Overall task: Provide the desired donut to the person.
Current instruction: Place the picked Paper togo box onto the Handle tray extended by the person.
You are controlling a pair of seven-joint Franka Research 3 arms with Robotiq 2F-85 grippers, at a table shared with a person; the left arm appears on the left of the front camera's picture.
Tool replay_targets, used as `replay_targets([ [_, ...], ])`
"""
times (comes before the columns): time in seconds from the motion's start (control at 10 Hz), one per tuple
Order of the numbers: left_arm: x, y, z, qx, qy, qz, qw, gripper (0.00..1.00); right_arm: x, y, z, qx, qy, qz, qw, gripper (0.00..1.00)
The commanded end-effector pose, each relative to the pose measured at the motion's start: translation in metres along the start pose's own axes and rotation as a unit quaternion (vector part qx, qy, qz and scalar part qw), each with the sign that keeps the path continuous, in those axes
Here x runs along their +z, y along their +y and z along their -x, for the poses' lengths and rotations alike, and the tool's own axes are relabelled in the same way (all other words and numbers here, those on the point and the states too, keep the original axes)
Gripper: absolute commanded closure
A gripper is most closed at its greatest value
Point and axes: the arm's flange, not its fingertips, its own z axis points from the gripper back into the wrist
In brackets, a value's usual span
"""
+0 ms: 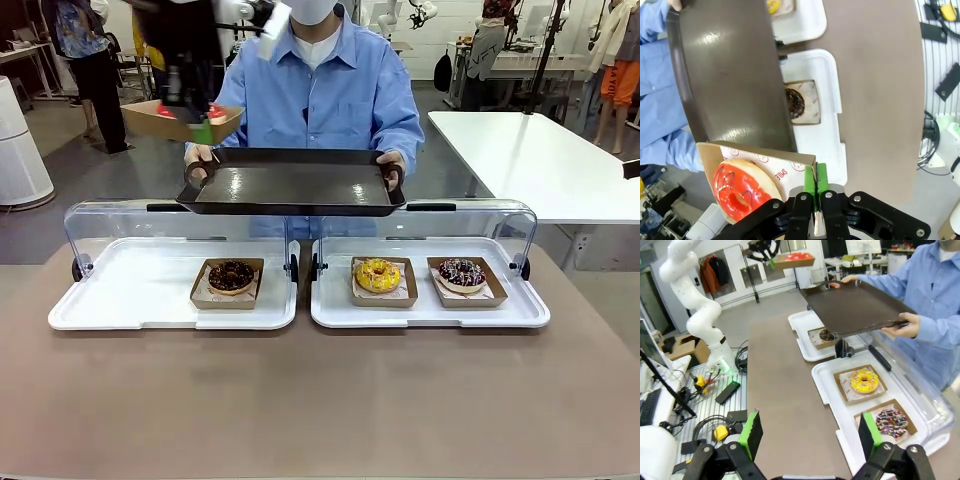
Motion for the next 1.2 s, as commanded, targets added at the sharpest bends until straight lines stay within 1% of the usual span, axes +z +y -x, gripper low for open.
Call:
replay_targets([
  [0.0, -0.007, 0.041, -0.019, 0.040, 0.016, 0.007, 0.999, 0.98, 0.000, 0.000, 0.000, 0.001, -0.004, -0.002, 1.000, 0.00],
  [0.3, -0.049, 0.090, -0.022, 0.057, -0.001, 0.014, 0.998, 0.98, 0.000, 0.000, 0.000, 0.001, -0.004, -0.002, 1.000, 0.00],
  [0.4, -0.066, 0.100, -0.019, 0.054, -0.025, 0.024, 0.998, 0.98, 0.000, 0.000, 0.000, 0.001, -0.004, -0.002, 1.000, 0.00],
  [0.5, -0.079, 0.110, -0.017, 0.050, -0.034, 0.037, 0.997, 0.98, 0.000, 0.000, 0.000, 0.001, -0.004, -0.002, 1.000, 0.00],
  [0.9, -0.115, 0.126, -0.011, 0.041, -0.049, 0.052, 0.997, 0.98, 0.000, 0.000, 0.000, 0.001, -0.004, -0.002, 1.000, 0.00],
  [1.1, -0.130, 0.128, -0.007, 0.034, -0.055, 0.047, 0.997, 0.98, 0.000, 0.000, 0.000, 0.001, -0.004, -0.002, 1.000, 0.00],
])
